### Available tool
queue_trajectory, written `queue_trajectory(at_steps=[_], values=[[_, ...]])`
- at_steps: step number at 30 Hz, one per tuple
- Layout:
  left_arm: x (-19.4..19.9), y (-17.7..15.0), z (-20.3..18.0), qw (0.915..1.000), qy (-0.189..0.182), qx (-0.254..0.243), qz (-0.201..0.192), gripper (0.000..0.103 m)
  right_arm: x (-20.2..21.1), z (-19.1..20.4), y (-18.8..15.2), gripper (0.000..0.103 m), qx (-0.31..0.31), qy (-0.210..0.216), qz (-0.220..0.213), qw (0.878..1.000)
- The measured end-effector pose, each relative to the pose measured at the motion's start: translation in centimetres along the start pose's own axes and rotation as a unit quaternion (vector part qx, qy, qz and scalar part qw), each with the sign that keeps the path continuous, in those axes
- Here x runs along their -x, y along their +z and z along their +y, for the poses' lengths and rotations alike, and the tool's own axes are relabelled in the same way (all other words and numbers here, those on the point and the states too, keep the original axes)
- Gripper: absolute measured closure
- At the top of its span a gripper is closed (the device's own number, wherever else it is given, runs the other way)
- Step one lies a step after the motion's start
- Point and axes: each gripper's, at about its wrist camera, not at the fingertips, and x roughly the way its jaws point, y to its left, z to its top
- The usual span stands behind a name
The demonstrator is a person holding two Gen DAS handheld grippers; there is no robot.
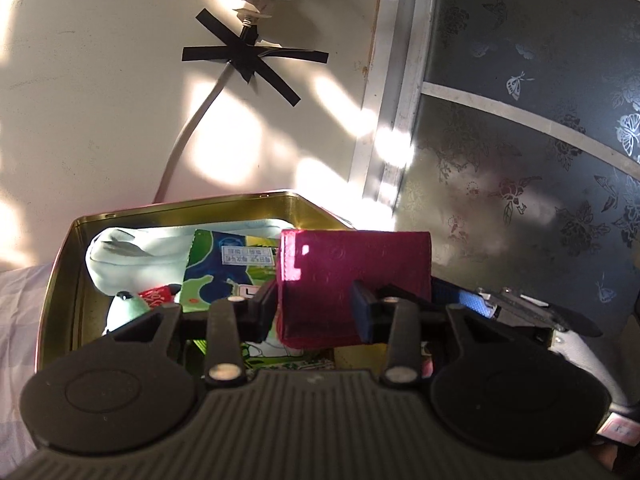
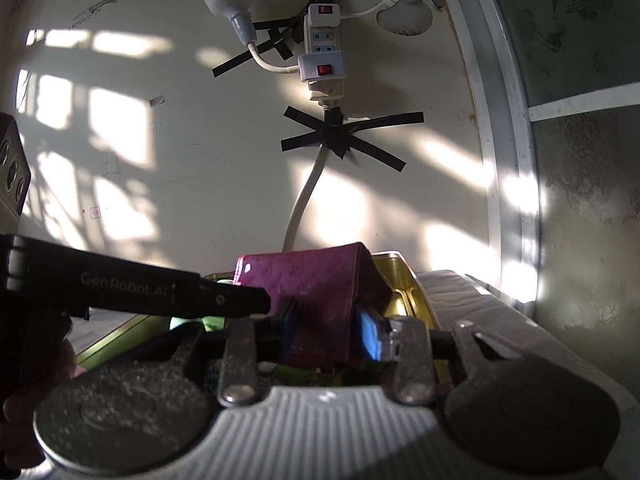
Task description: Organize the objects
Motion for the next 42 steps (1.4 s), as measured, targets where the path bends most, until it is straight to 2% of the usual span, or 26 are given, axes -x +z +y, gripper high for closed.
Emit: queue_trajectory(at_steps=[2,6,9,12,18,25,32,40,42], values=[[-0.3,0.0,-0.3,0.9988,0.046,-0.018,0.000,0.050,-1.2,-0.1,-0.4,0.062,-0.002,-0.014,0.012,1.000],[-0.1,0.3,0.7,0.9943,0.105,0.008,0.020,0.045,-1.6,0.4,-0.5,0.058,0.010,-0.024,0.016,1.000],[1.2,0.0,1.1,0.9913,0.129,0.017,0.019,0.043,-0.4,0.6,-0.4,0.046,-0.004,-0.026,0.005,1.000],[2.8,-0.6,1.2,0.9885,0.150,0.014,0.016,0.038,1.3,0.8,-0.4,0.046,-0.020,-0.029,-0.004,0.999],[5.6,-2.5,0.7,0.9855,0.169,-0.004,0.008,0.033,4.2,2.5,-1.4,0.046,-0.028,-0.028,-0.012,0.999],[8.2,-4.7,0.4,0.9839,0.179,0.002,0.003,0.027,6.9,4.6,-3.7,0.046,-0.045,-0.041,-0.016,0.998],[10.0,-7.2,0.4,0.9822,0.188,0.005,-0.002,0.022,8.5,5.3,-5.6,0.044,-0.062,-0.052,-0.001,0.997],[11.9,-9.7,1.7,0.9759,0.218,0.011,-0.012,0.011,9.7,6.9,-6.2,0.032,-0.047,-0.065,-0.004,0.997],[12.3,-10.1,2.1,0.9755,0.219,0.013,-0.013,0.005,9.8,7.5,-6.3,0.029,-0.043,-0.065,-0.002,0.997]])
